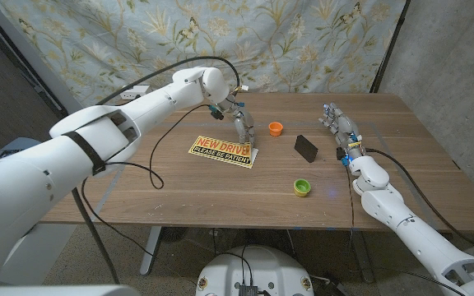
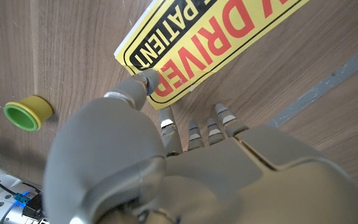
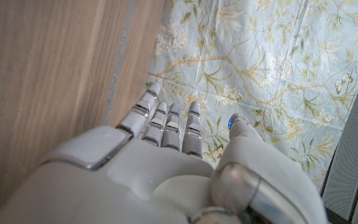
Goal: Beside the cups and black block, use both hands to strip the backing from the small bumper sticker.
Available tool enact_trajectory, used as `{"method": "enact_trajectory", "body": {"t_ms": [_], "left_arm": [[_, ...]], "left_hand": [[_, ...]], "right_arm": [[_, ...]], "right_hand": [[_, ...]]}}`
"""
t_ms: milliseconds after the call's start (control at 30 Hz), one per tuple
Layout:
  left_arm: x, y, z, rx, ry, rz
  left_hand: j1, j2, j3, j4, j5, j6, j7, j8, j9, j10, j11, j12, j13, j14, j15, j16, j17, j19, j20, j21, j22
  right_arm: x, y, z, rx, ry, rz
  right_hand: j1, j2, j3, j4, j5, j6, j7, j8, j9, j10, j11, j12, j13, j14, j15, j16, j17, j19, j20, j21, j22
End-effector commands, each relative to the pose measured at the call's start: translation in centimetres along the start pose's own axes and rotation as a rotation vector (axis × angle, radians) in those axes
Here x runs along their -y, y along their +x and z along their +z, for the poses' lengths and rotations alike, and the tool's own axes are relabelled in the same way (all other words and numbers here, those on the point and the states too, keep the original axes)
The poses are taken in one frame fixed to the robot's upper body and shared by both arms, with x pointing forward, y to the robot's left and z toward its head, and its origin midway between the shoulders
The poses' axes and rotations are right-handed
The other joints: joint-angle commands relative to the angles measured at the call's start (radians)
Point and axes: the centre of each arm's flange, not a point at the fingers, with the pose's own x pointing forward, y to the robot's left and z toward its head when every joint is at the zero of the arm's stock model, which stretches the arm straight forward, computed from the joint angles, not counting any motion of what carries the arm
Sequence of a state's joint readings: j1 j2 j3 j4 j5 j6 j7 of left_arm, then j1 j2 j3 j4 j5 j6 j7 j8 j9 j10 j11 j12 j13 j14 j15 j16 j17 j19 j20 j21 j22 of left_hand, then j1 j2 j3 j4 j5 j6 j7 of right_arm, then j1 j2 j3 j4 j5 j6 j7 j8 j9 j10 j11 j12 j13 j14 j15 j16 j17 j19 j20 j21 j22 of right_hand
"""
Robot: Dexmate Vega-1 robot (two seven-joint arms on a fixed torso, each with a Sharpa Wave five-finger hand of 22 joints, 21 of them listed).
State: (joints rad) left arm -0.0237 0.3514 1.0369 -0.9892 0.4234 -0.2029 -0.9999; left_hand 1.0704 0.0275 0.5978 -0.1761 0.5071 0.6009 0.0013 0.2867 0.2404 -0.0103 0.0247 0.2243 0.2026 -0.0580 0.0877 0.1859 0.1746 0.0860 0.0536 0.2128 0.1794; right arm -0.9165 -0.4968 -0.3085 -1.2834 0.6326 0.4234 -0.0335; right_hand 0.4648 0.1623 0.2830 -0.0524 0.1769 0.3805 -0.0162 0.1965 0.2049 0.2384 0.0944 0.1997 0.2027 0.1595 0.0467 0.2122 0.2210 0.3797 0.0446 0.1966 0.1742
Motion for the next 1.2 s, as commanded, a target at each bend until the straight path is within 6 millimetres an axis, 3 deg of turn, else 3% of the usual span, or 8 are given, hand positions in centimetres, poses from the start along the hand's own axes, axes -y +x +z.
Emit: {"method": "enact_trajectory", "body": {"t_ms": [33,533,767,933,1200], "left_arm": [[0.2,0.1,0.5,-0.036,0.075,0.042],[0.9,0.5,1.0,-0.048,0.124,0.091],[1.2,0.5,1.4,-0.047,0.150,0.148],[1.4,0.6,1.5,-0.045,0.152,0.165],[1.7,0.8,1.8,-0.045,0.172,0.195]], "left_hand": [[0.022,0.000,-0.010,-0.002,-0.002,0.031,0.000,0.023,0.015,0.018,0.001,0.012,0.004,0.016,-0.001,0.008,0.002,0.019,-0.001,0.006,0.004],[0.059,-0.012,-0.036,0.000,-0.009,0.086,-0.011,0.078,0.055,0.063,-0.013,0.022,0.007,0.062,-0.021,0.013,0.002,0.056,-0.009,0.018,0.007],[0.095,-0.021,-0.063,0.004,-0.016,0.163,-0.021,0.154,0.105,0.138,-0.038,0.042,0.012,0.137,-0.047,0.025,0.005,0.115,-0.018,0.038,0.010],[0.098,-0.024,-0.069,0.010,-0.016,0.201,-0.024,0.190,0.127,0.168,-0.046,0.049,0.014,0.162,-0.057,0.027,0.008,0.136,-0.022,0.046,0.011],[0.098,-0.024,-0.074,0.014,-0.016,0.217,-0.026,0.217,0.149,0.195,-0.057,0.055,0.016,0.193,-0.066,0.033,0.012,0.156,-0.026,0.053,0.012]], "right_arm": [[0.1,-0.1,-0.6,-0.004,0.015,-0.009],[0.0,-0.8,-1.6,-0.011,0.031,-0.023],[0.0,-1.1,-1.9,-0.014,0.035,-0.026],[0.1,-1.3,-2.0,-0.016,0.036,-0.026],[0.1,-1.5,-2.6,-0.020,0.043,-0.029]], "right_hand": [[-0.009,0.001,0.006,-0.006,0.007,0.004,-0.001,0.005,0.000,-0.001,0.001,0.005,0.003,-0.001,0.008,0.006,0.002,0.005,-0.006,0.008,0.004],[-0.012,0.001,0.010,-0.012,0.007,0.006,0.002,0.006,0.000,-0.001,0.004,0.006,0.003,0.000,0.010,0.008,0.003,0.009,-0.001,0.009,0.004],[-0.013,0.001,0.012,-0.014,0.007,0.006,0.004,0.006,0.000,-0.001,0.005,0.006,0.003,0.001,0.011,0.008,0.003,0.010,-0.001,0.009,0.004],[-0.014,0.001,0.013,-0.015,0.007,0.006,0.003,0.006,0.000,-0.001,0.005,0.006,0.003,0.000,0.011,0.008,0.003,0.010,-0.001,0.009,0.004],[-0.016,0.001,0.015,-0.017,0.007,0.006,0.003,0.006,0.000,-0.001,0.005,0.006,0.003,0.001,0.010,0.009,0.003,0.010,-0.001,0.009,0.004]]}}
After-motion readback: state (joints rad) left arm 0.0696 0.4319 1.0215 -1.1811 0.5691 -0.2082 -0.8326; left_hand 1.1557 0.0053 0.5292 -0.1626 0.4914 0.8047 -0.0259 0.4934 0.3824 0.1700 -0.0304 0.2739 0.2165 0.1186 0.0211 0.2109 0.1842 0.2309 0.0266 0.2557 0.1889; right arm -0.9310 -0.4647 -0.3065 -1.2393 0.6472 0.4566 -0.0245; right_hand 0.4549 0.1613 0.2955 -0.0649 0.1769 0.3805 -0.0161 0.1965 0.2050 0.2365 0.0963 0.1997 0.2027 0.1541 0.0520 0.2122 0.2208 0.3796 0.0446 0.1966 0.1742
